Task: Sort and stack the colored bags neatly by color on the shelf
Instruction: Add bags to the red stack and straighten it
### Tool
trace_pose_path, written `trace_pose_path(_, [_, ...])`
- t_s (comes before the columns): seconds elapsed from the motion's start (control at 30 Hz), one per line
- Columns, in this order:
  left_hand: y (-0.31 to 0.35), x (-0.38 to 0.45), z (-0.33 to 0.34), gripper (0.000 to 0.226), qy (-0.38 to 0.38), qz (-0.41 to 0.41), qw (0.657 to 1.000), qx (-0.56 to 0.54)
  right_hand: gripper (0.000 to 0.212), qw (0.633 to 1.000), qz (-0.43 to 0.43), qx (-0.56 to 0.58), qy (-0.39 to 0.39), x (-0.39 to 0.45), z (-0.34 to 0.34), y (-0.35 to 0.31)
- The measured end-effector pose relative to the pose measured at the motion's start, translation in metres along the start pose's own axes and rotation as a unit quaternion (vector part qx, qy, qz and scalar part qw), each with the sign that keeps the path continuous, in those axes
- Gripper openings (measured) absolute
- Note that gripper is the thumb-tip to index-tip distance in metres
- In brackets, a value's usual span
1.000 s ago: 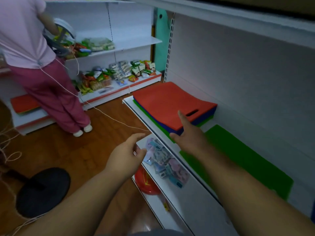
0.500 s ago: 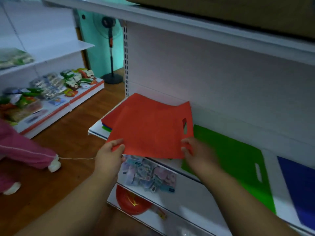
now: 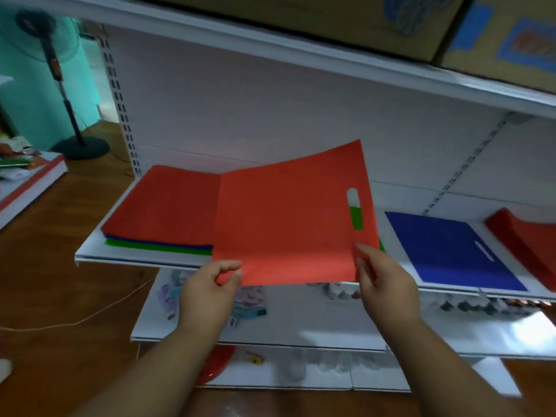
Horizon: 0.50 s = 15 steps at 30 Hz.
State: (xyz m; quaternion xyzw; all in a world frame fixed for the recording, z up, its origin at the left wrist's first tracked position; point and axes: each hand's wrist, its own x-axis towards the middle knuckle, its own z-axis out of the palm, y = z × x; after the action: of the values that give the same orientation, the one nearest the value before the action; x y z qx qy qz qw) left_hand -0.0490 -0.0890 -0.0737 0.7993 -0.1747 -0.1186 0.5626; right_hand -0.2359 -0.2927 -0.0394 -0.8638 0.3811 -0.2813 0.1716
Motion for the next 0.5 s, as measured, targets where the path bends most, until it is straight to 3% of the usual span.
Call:
trace_pose_path(0.2, [0.033, -0.029, 0.071, 0.012, -0.089, 0.052, 0.995, -0.008, 0.031, 0.994, 0.081, -0.005, 0.079, -0.035, -0.061, 0.068])
trace_pose_path(0.5, [0.081, -0.144, 0.262, 0.026, -0.202, 0.195, 0.955, 0.095, 0.031, 0.969, 0.208, -0.078, 0.107, -0.111, -0.204, 0.239])
